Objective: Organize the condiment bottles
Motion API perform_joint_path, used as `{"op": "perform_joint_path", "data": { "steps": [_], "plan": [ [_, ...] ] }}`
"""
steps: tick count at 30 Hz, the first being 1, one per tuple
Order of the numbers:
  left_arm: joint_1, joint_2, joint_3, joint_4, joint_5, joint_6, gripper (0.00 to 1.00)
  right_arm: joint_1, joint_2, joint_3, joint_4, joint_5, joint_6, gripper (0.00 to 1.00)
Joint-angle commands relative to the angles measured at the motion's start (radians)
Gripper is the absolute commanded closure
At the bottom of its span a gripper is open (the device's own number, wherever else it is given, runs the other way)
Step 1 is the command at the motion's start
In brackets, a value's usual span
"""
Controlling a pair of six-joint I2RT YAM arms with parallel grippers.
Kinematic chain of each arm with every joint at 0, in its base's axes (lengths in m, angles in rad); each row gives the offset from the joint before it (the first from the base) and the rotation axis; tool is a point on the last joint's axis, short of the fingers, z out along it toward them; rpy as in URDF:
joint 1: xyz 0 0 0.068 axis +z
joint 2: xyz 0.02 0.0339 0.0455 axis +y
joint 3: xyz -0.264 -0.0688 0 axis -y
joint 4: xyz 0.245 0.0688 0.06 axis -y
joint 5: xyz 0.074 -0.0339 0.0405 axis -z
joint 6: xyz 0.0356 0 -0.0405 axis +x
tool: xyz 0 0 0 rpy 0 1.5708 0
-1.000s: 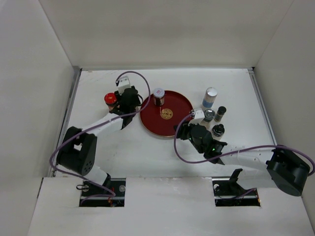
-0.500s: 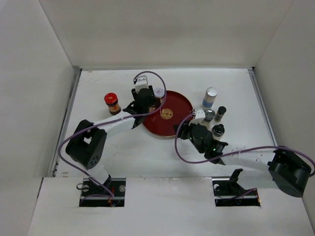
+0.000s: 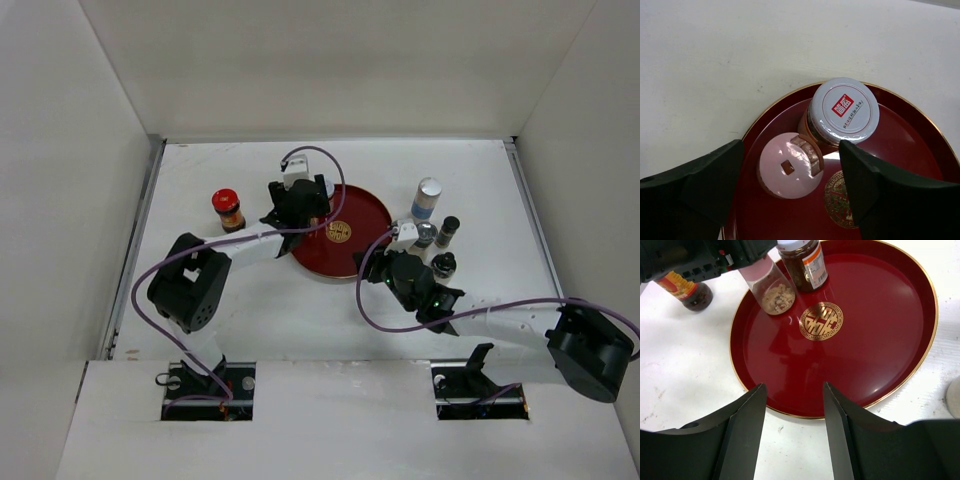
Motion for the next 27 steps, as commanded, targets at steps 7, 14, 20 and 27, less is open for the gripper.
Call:
{"op": "perform_joint_path", "data": {
  "steps": [7,14,20,27],
  "plan": [
    [0.036,-0.303,-0.112,0.016,-0.067,-0.003,0.18,-0.007,-0.019,0.008,0.058,0.011,0.011,0.45],
    [0.223,-0.447,-0.192,-0.147,-0.081,-0.052,0.17,-0.007,0.007,0.016,0.060,0.005,0.017,0.44],
    [0.328,-0.408,-0.219,-0.144,-0.064,-0.058,0.12,-0.006,0.025,0.025,0.055,0.002,0.014,0.43],
    [0.372,-0.299,-0.180,-0.119,-0.020,-0.053,0.11,-0.003,0.030,0.033,0.050,0.005,0.008,0.41]
  ]
}}
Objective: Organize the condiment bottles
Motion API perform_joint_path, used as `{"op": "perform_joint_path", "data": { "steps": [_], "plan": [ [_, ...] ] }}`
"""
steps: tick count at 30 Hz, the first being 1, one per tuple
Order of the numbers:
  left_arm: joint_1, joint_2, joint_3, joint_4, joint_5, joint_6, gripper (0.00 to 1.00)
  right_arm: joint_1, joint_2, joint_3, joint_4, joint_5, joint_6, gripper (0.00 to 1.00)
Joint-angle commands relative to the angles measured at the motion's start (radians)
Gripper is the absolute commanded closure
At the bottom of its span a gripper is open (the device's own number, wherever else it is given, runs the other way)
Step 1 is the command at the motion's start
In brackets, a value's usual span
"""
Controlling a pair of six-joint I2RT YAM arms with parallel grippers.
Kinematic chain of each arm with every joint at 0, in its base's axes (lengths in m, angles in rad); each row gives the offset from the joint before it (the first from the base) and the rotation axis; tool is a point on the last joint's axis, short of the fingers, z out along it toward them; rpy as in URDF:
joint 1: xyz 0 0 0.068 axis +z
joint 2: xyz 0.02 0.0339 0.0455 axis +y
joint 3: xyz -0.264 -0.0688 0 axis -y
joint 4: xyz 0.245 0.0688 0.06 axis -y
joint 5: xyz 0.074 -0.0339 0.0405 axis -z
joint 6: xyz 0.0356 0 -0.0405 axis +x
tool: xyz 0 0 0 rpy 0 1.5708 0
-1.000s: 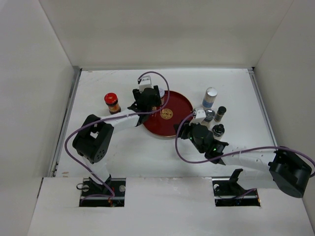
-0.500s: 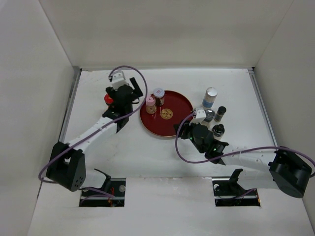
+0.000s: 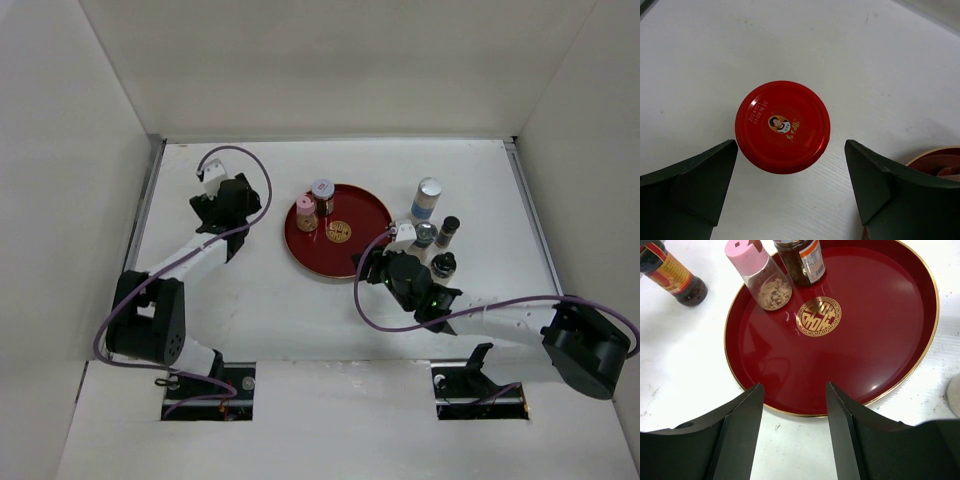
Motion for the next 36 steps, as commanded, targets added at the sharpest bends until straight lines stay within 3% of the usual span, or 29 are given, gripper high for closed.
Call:
{"op": "perform_joint_path", "data": {
  "steps": [1,7,9,14,16,21,26,32,36],
  "plan": [
    [0.029,0.019,0.041,0.025,0.022,-0.007,0.11,0.002,0.001,0.033,0.054,0.008,0.002,0.41],
    [0.059,0.083,0.076,0.040,0.028,0.000,0.17,0.005,-0.007,0.028,0.051,0.005,0.002,0.41],
    [0.059,0.094,0.078,0.051,0.034,0.000,0.26,0.005,-0.010,0.022,0.061,0.011,-0.001,0.41],
    [0.053,0.067,0.041,0.080,0.044,0.000,0.57,0.003,-0.012,0.024,0.054,0.008,-0.001,0.41],
    [0.045,0.015,0.018,0.085,0.036,0.001,0.63,0.000,-0.012,0.019,0.061,0.005,0.005,0.41],
    [-0.058,-0.175,-0.013,0.066,0.016,0.030,0.66,0.003,-0.001,0.025,0.061,0.008,0.002,0.41],
    [-0.235,-0.266,-0.010,0.034,0.017,0.027,0.66,-0.001,0.001,0.027,0.056,0.007,0.006,0.41],
    [-0.401,-0.168,0.033,0.060,0.010,0.013,0.66,-0.013,-0.021,0.012,0.061,0.010,0.011,0.41],
    [-0.414,-0.078,0.072,0.105,0.022,0.013,0.66,-0.027,-0.045,-0.008,0.076,0.023,0.013,0.41]
  ]
}}
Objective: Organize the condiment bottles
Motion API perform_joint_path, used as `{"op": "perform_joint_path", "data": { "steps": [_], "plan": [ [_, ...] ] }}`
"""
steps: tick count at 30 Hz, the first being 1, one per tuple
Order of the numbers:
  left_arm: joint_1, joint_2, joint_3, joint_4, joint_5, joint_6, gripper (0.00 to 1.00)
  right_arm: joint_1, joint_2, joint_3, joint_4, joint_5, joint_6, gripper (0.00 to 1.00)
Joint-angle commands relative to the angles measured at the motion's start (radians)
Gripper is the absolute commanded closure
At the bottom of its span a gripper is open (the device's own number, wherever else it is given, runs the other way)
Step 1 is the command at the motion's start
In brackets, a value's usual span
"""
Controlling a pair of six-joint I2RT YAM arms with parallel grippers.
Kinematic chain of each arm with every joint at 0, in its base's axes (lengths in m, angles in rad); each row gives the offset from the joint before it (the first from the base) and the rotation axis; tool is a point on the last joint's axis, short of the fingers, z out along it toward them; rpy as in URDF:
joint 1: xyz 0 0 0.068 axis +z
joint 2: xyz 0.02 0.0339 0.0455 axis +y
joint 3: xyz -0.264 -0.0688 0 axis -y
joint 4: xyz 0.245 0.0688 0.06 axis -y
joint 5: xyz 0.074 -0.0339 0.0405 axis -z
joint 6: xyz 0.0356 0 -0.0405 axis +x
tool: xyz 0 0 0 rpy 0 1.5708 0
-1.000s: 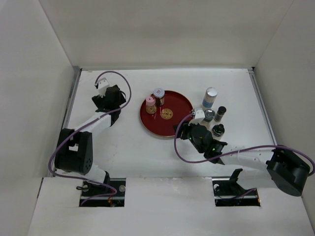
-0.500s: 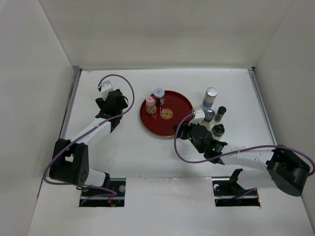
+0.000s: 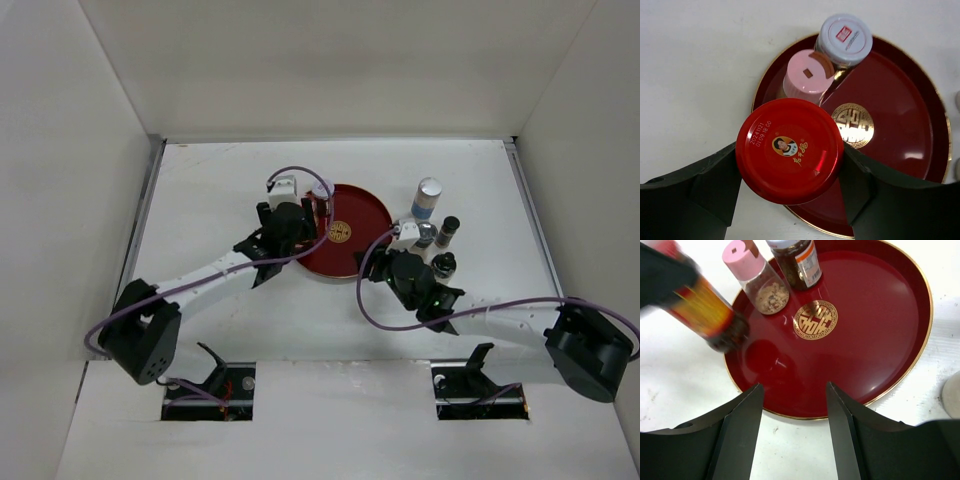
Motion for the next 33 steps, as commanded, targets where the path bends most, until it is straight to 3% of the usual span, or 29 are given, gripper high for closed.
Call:
{"op": "perform_joint_path", "data": {
  "steps": [1,11,18,21,24,25,27,29,31,33],
  "plan": [
    [0.004,0.036,0.098,0.162,-0.029,-0.004,0.66,-0.021,-0.043,-0.009,0.070,0.024,0.014,0.41],
    [-0.035,0.199,0.115,0.231,-0.026,0.030,0.62,-0.040,-0.071,-0.015,0.064,0.030,0.012,0.37],
    [-0.081,0.156,0.057,0.290,-0.069,0.054,0.24,-0.063,-0.132,0.014,0.012,0.032,0.015,0.27],
    [-0.092,0.131,0.054,0.295,-0.063,0.070,0.15,-0.071,-0.159,0.072,-0.066,0.038,0.017,0.27],
    [-0.098,0.090,0.037,0.313,-0.057,0.084,0.09,-0.089,-0.169,0.131,-0.164,0.045,0.017,0.44],
    [-0.098,0.070,0.026,0.324,-0.057,0.087,0.06,-0.097,-0.177,0.149,-0.201,0.054,0.017,0.59],
    [-0.098,0.018,-0.008,0.355,-0.055,0.088,0.02,-0.113,-0.188,0.174,-0.264,0.074,0.011,0.72],
    [-0.090,-0.051,-0.064,0.417,-0.054,0.087,0.00,-0.147,-0.206,0.206,-0.362,0.106,0.009,0.76],
    [-0.084,-0.123,-0.135,0.497,-0.051,0.082,0.00,-0.196,-0.221,0.229,-0.449,0.139,0.000,0.69],
    [-0.082,-0.184,-0.210,0.569,-0.057,0.074,0.00,-0.247,-0.226,0.243,-0.502,0.186,-0.020,0.48]
  ]
}}
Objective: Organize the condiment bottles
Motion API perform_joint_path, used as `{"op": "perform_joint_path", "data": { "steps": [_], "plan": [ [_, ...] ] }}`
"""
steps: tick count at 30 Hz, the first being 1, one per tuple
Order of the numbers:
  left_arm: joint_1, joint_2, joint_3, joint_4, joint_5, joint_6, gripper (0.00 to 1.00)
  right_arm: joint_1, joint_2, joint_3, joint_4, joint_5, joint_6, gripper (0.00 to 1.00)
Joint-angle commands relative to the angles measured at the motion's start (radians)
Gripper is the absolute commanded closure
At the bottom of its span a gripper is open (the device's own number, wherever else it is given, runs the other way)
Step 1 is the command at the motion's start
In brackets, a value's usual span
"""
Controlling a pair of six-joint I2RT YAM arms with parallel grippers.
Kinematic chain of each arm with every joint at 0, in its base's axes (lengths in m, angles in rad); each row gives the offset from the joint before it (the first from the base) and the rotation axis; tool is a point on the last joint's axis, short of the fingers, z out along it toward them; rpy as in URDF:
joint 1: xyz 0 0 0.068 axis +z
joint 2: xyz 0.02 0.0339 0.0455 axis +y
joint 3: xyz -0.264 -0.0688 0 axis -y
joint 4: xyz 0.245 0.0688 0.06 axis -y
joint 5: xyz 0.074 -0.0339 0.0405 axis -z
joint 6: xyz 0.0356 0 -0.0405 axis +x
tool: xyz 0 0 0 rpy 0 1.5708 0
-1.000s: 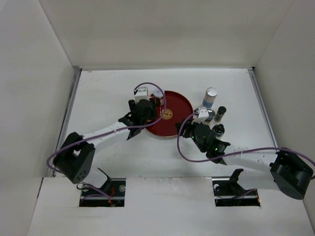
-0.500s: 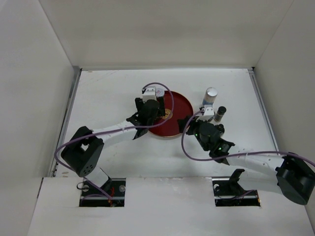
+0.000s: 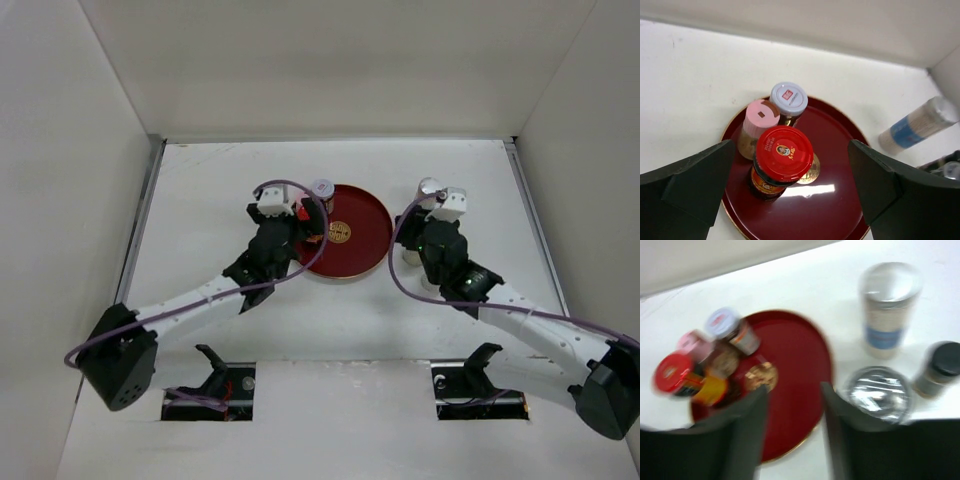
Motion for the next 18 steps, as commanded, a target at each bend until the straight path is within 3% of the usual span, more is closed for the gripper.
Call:
{"op": "perform_joint_path", "data": {
  "steps": [1,3,6,10,18],
  "plan": [
    [0.007,-0.114,-0.116,0.215,-0.011,-0.009,0.00,-0.067,-0.021,0.062,-0.163,0.124,-0.036,0.38],
    [0.007,-0.154,-0.199,0.308,-0.011,-0.038,0.02,-0.078,0.013,0.078,-0.188,0.177,-0.061,0.22],
    [0.012,-0.187,-0.286,0.397,-0.011,-0.061,0.07,-0.107,0.080,0.107,-0.223,0.193,-0.078,0.09],
    [0.038,-0.176,-0.362,0.459,-0.018,-0.116,0.09,-0.165,0.158,0.156,-0.272,0.140,-0.081,0.03],
    [0.059,-0.104,-0.398,0.505,0.001,-0.152,0.08,-0.200,0.206,0.177,-0.314,0.075,-0.064,0.01]
  ]
}}
